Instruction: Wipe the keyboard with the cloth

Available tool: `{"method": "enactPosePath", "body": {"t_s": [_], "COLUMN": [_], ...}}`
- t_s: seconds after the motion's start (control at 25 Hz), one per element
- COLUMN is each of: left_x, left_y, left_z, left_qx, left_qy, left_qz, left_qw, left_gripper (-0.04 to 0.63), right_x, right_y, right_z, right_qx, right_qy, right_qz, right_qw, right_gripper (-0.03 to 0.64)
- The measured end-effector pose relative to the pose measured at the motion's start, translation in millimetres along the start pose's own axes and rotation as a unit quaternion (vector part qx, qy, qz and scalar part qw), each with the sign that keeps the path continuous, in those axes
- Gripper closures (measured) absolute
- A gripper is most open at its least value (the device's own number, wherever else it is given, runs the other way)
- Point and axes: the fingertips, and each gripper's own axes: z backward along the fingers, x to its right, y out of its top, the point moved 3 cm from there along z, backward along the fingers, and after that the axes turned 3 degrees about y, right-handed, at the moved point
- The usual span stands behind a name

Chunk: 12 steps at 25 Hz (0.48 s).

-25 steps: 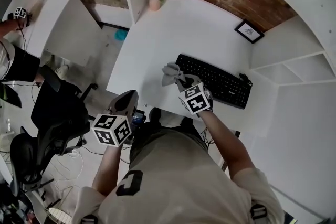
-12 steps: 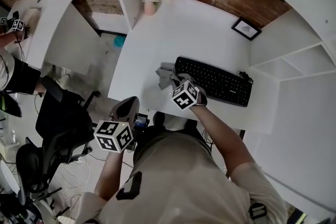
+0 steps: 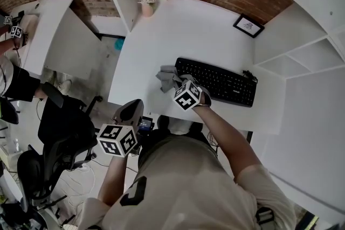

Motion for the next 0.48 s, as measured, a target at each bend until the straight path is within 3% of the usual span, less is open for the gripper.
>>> {"method": "enactPosePath", "body": {"t_s": [0.48], "left_x": [19], "left_y": [-1], "left_z": [-6], "left_qx": [-0.004], "left_qy": [-0.003], "left_qz": [-0.007], "left_qw": [1.0000], "left_gripper": [0.591], "right_x": [9], "right_y": [-17], "right_z": [9], "right_qx": [0.003], "right_qy": [0.002], "right_qz": [-0.013], "right_qw": [1.000], "right_gripper": [0.592]}}
